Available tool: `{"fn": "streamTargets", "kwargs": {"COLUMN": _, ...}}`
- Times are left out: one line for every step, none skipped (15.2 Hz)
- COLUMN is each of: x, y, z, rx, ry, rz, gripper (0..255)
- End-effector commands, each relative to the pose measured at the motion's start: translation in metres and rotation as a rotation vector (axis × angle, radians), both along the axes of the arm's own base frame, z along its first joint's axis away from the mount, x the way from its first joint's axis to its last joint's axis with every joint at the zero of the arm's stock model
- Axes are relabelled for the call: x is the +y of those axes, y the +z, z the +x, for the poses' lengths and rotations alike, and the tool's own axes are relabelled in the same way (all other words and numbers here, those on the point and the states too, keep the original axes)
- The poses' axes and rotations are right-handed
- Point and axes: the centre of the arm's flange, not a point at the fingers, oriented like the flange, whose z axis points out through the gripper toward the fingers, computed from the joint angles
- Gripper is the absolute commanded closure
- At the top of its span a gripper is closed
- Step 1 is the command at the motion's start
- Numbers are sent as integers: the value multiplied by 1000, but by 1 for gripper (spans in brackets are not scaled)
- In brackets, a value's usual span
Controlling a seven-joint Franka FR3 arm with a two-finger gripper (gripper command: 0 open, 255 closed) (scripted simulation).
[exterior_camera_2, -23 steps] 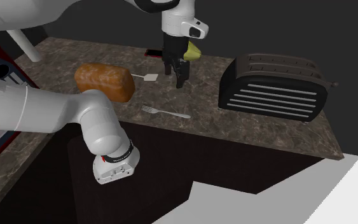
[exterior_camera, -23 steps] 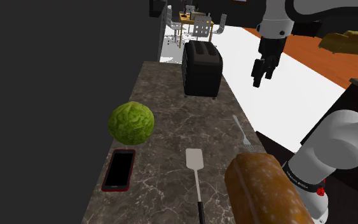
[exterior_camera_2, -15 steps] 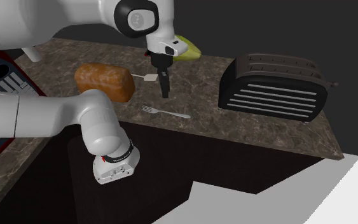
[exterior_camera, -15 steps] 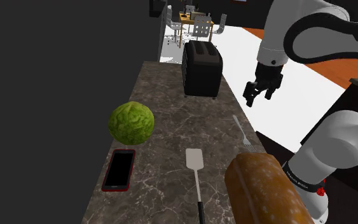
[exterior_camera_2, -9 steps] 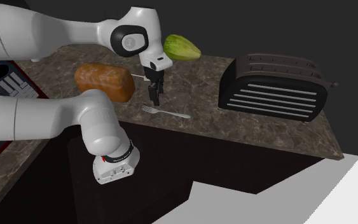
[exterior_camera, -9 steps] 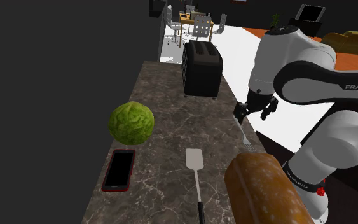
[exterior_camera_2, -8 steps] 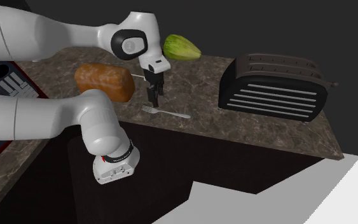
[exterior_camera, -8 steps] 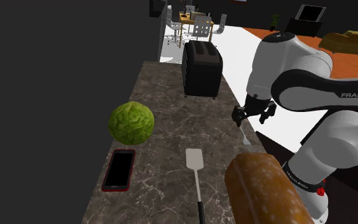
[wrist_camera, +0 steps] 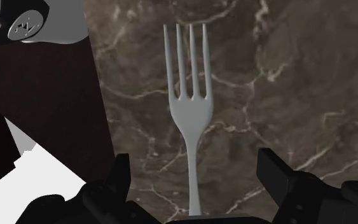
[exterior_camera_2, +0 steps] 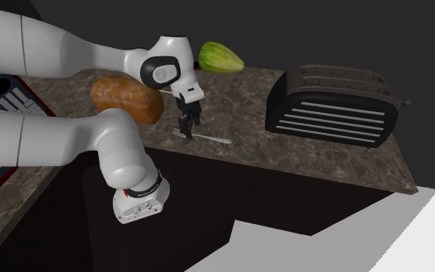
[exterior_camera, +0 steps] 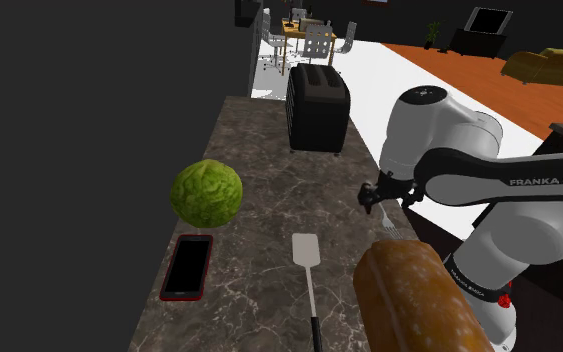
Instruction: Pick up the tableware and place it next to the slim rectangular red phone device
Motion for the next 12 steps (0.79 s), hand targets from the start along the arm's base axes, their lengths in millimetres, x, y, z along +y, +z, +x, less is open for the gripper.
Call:
{"fn": "streamTargets", "kwargs": {"x": -3, "y": -8, "z": 1, "rx": -1, "ry": -1, "rz": 0, "gripper": 0}}
{"fn": "streamTargets", "kwargs": {"x": -3, "y": -8, "z": 1, "rx": -1, "ry": -1, "rz": 0, "gripper": 0}}
{"fn": "streamTargets", "kwargs": {"x": -3, "y": -8, "z": 1, "rx": -1, "ry": -1, "rz": 0, "gripper": 0}}
{"fn": "streamTargets", "kwargs": {"x": -3, "y": -8, "z": 1, "rx": -1, "ry": -1, "rz": 0, "gripper": 0}}
{"fn": "streamTargets", "kwargs": {"x": -3, "y": -8, "z": 1, "rx": -1, "ry": -1, "rz": 0, "gripper": 0}}
{"fn": "streamTargets", "kwargs": {"x": -3, "y": -8, "z": 1, "rx": -1, "ry": -1, "rz": 0, "gripper": 0}}
{"fn": "streamTargets", "kwargs": {"x": -3, "y": -8, "z": 1, "rx": -1, "ry": -1, "rz": 0, "gripper": 0}}
{"fn": "streamTargets", "kwargs": {"x": -3, "y": -8, "z": 1, "rx": -1, "ry": -1, "rz": 0, "gripper": 0}}
{"fn": "streamTargets", "kwargs": {"x": -3, "y": -8, "z": 1, "rx": -1, "ry": -1, "rz": 0, "gripper": 255}}
{"fn": "streamTargets", "kwargs": {"x": -3, "y": -8, "z": 1, "rx": -1, "ry": -1, "rz": 0, "gripper": 255}}
{"fn": "streamTargets", "kwargs": {"x": -3, "y": -8, "z": 1, "rx": -1, "ry": -1, "rz": 0, "gripper": 255}}
{"fn": "streamTargets", "kwargs": {"x": -3, "y": -8, "z": 1, "rx": -1, "ry": -1, "rz": 0, "gripper": 255}}
